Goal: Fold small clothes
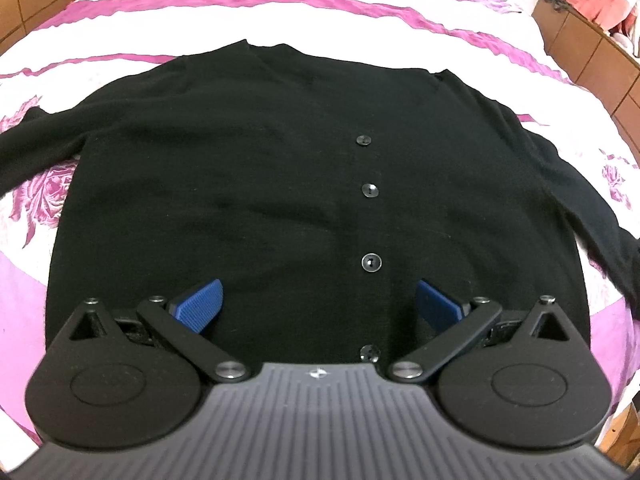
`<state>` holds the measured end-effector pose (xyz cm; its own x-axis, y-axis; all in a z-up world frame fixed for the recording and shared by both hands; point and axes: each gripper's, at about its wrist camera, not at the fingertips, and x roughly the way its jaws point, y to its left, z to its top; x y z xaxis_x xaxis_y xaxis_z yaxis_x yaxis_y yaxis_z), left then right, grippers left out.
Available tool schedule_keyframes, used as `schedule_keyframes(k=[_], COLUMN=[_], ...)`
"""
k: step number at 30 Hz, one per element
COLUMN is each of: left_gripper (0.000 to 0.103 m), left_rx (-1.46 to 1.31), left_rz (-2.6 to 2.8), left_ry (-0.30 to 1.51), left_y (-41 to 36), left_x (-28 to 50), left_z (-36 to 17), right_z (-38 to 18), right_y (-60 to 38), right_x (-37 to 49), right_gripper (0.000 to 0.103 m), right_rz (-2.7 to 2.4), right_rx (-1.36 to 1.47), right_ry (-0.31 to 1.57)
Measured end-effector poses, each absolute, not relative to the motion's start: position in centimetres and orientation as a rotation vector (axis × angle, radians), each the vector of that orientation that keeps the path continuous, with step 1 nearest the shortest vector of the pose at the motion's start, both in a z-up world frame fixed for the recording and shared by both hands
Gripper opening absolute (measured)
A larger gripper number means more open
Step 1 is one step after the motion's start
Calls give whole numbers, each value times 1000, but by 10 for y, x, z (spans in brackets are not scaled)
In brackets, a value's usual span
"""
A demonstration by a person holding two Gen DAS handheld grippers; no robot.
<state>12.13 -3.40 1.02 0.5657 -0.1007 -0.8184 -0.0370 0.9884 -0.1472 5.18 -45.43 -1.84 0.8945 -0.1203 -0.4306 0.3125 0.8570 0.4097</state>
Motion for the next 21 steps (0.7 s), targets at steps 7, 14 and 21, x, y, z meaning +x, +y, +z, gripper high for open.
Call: schedule_keyframes(k=[7, 14, 21], left_gripper=[103, 103, 103], left_rx=[-153, -135, -40], left_rz=[-63, -141, -191], left_ry=[983, 997, 1056], left_y=[-37, -65, -116], left_x=[120, 119, 129], left_z=[10, 8, -6], right_z=[-27, -42, -60], right_y=[-451, -449, -467], right_x=[37, 12, 17], right_gripper=[37, 73, 71], right_rz=[-138, -152, -272], right_rx=[684, 850, 917], right_ry=[478, 508, 447])
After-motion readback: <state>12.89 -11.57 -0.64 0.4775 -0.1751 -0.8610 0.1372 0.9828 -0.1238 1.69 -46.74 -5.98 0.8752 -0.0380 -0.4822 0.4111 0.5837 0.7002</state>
